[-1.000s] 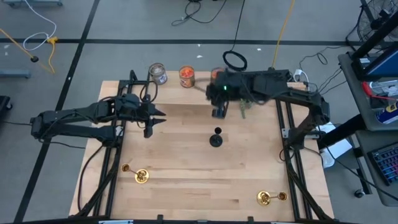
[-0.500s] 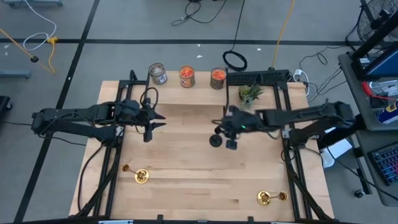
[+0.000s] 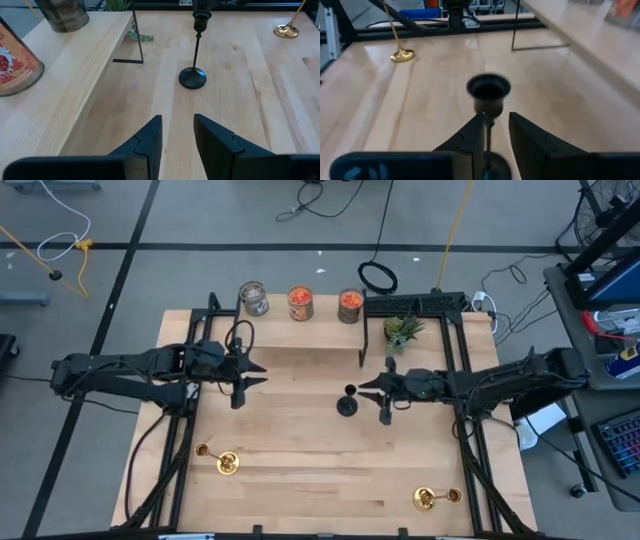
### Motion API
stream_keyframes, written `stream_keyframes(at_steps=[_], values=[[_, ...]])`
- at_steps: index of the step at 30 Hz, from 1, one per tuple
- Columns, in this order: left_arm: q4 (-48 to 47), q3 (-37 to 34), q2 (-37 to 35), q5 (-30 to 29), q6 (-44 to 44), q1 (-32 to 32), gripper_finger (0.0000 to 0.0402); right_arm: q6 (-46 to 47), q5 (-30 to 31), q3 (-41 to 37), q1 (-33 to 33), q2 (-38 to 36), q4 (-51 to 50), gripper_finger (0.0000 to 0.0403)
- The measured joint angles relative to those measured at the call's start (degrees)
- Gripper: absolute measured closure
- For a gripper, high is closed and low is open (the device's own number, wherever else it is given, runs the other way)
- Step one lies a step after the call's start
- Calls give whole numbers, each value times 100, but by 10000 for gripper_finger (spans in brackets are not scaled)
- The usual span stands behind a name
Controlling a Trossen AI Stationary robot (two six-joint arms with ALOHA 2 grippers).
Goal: Pick & Place candle stick holders
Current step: Put the black candle holder on the shelf
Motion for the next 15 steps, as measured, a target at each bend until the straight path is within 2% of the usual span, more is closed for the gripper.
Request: stream_keyframes(at_steps=[3, 6, 15], values=[[-1, 0, 0, 0, 0, 0, 284, 329, -268, -114, -58, 0, -14, 316], [-1, 0, 0, 0, 0, 0, 284, 345, -263, -165, -62, 0, -5, 310], [-1, 0, 0, 0, 0, 0, 284, 205, -266, -189, -72, 511, 148, 263]])
